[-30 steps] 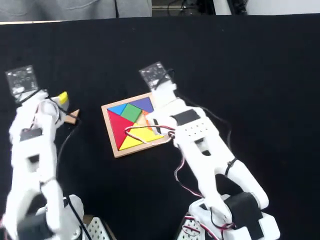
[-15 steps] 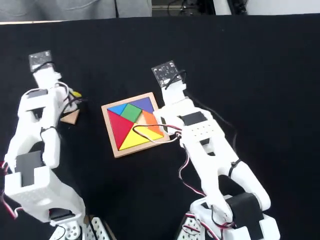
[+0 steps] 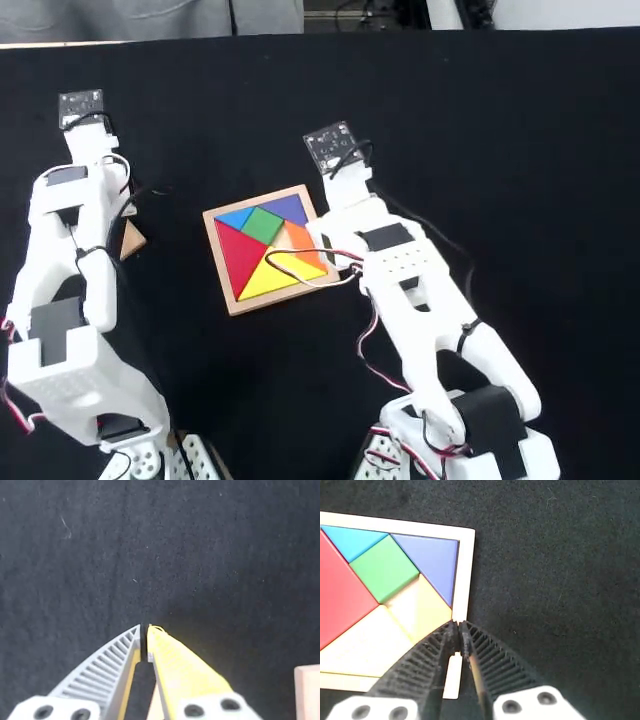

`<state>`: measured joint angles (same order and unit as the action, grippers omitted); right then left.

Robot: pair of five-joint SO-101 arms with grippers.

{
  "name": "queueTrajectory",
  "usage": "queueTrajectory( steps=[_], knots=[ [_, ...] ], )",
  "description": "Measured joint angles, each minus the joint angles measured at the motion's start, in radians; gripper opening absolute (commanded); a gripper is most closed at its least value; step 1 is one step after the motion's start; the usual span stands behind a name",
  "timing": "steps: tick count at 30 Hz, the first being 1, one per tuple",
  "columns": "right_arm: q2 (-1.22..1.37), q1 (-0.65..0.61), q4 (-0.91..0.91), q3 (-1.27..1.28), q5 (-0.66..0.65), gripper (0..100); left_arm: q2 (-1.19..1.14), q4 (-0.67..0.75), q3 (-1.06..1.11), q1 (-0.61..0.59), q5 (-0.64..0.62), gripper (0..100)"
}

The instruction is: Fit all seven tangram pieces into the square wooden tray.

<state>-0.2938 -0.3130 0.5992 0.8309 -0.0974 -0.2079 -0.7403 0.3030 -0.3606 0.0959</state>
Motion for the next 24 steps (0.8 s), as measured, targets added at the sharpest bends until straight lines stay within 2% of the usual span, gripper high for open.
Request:
queueTrajectory(
  steps=[5, 13, 18, 24],
  knots=[
    [0.0, 0.0, 0.0, 0.0, 0.0, 1.2, -0.043, -0.012, -0.006, -0.011, -0.069, 4],
    [0.0, 0.0, 0.0, 0.0, 0.0, 1.5, -0.115, -0.084, -0.035, -0.021, -0.074, 4],
    [0.0, 0.0, 0.0, 0.0, 0.0, 1.5, -0.115, -0.097, -0.037, 0.095, 0.0, 4],
    [0.0, 0.0, 0.0, 0.0, -0.005, 1.3, -0.115, -0.282, -0.051, 0.236, 0.083, 3]
  ],
)
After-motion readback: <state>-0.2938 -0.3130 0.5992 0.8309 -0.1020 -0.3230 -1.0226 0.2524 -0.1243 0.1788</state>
